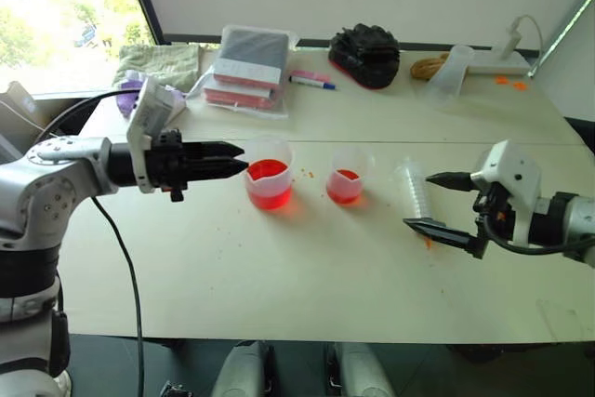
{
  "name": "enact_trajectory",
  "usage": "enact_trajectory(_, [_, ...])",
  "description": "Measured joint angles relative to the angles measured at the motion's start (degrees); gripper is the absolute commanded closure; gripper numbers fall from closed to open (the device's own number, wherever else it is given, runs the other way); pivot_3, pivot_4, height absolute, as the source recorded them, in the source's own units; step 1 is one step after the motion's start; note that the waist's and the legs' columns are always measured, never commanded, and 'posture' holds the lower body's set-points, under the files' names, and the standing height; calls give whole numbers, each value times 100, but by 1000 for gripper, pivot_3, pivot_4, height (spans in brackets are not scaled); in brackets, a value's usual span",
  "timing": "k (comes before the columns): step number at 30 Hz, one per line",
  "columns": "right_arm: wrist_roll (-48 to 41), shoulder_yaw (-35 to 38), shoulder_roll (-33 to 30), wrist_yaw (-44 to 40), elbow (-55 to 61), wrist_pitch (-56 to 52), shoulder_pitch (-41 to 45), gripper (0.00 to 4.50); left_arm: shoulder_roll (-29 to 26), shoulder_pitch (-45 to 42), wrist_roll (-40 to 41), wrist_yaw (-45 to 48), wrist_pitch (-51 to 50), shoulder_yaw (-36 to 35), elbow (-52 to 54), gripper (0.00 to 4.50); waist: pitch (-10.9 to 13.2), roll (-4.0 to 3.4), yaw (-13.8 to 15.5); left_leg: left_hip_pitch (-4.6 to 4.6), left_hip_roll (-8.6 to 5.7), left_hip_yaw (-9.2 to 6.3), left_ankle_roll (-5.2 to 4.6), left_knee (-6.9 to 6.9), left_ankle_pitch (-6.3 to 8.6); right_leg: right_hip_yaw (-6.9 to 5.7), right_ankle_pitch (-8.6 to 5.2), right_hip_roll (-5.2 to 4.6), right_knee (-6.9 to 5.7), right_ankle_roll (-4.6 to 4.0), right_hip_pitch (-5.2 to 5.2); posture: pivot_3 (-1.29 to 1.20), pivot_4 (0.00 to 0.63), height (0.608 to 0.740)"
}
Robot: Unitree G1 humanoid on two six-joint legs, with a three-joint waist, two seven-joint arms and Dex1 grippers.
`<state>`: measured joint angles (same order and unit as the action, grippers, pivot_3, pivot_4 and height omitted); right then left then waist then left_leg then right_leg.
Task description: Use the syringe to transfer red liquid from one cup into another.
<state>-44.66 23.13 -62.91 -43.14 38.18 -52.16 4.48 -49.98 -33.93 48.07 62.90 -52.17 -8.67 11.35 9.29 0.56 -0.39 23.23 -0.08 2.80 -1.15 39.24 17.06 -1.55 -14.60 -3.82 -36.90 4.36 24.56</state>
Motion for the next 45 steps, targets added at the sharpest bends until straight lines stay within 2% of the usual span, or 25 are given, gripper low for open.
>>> enact_trajectory(45, [128,1,-2,75,-16,3,8,98,77,-72,-252,-90,165,202,4,2828,0,0,0,-2,0,0,0,3,0,1,0,3,-6,0,-2,0,150,740])
